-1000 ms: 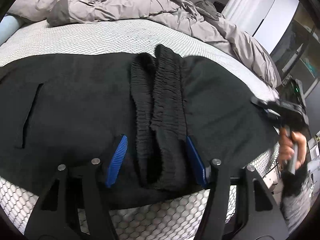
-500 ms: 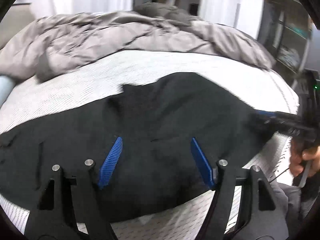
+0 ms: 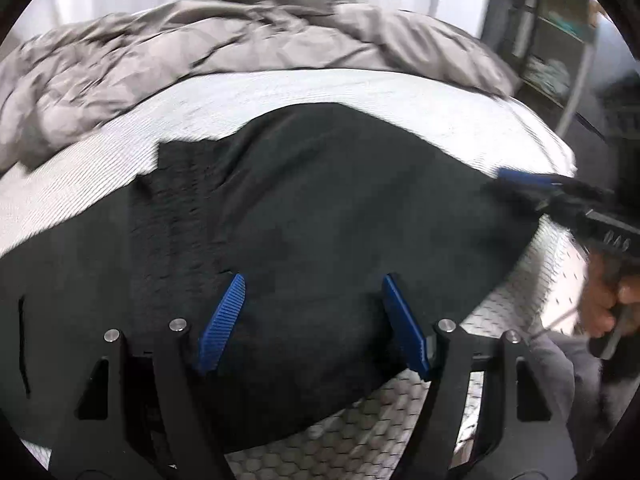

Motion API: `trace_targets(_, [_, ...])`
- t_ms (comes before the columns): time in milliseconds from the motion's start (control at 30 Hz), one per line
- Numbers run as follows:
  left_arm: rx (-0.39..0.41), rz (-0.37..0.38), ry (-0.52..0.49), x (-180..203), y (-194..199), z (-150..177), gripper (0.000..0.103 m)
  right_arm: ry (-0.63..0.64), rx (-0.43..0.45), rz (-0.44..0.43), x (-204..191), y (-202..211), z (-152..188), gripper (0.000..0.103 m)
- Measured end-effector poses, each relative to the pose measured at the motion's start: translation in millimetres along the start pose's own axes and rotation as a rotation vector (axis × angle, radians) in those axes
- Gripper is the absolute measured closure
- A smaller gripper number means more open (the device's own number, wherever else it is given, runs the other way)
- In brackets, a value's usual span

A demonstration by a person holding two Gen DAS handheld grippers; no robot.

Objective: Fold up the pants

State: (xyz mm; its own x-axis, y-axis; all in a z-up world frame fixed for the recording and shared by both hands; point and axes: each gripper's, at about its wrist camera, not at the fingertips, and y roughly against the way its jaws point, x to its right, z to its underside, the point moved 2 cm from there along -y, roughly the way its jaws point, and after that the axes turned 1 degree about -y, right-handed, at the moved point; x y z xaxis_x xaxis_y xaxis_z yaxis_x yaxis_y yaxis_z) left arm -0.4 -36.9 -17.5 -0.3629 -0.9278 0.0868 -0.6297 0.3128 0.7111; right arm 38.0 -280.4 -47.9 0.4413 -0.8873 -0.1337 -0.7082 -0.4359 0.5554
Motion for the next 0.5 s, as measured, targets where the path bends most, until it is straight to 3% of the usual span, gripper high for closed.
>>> trace_targets(100, [-0.026,0.008,-0.036,4.5,-10.2,0.3,0.031,0.037,-0.065,-0.091,-22.5,-27.9,2.8,0.064])
trace_targets(200, [-0.048,-0.003,0.0,-13.4,-18.6,4.1,0.031,0.073,-0.167,-0.097,-29.1,-61.4,15.3,0.064])
trace_targets(267, [-0.041,0.031,0.028,-24.1,-13.6,8.5,0.032,0.118,-0.151,-0.057,-22.3,-57.9,21.9,0.066])
trace_targets(367, [-0.037,0.021,0.044,-37.5,-5.6,16.5,0.032,0.167,-0.075,0.076,2.6,-34.1,31.0,0.063])
trace_targets(433, [-0.025,0.013,0.062,-40.5,0.5,18.5,0.032,0.132,-0.066,0.211,26.7,-23.2,35.9,0.056])
trace_targets(500, [-0.018,-0.01,0.086,-40.7,5.4,16.7,0.032,0.051,-0.066,0.214,43.9,-13.8,35.0,0.053])
